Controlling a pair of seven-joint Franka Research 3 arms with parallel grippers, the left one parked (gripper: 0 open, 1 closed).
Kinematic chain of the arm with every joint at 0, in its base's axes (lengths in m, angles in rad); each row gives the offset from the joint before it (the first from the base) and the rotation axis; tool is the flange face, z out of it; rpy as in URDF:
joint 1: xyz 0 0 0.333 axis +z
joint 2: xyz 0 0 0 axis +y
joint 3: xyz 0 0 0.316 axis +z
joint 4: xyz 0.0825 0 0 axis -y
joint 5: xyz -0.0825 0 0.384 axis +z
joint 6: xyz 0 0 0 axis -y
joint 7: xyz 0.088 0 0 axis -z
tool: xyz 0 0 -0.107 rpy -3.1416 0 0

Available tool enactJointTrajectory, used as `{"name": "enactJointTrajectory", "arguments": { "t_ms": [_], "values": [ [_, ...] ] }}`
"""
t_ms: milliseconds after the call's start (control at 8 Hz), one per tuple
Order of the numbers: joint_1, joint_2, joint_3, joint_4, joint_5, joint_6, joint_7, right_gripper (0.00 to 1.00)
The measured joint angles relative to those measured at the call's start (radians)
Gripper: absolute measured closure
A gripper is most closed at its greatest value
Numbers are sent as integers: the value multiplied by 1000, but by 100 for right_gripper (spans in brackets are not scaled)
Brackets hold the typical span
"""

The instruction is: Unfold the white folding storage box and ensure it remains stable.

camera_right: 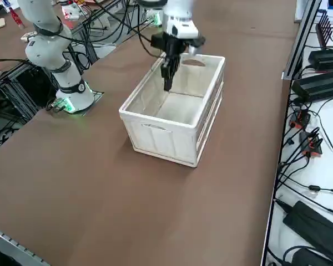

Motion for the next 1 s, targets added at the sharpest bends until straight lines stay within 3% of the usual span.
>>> {"name": "enactJointTrajectory", "arguments": {
  "t_ms": [375,500,1000],
  "values": [
    [-17,-74,-18,148,130,-211,-81,96],
    [-27,-79,-18,197,165,-255,-102,84],
    [-50,-138,-19,263,196,-367,-152,9]
  ]
}}
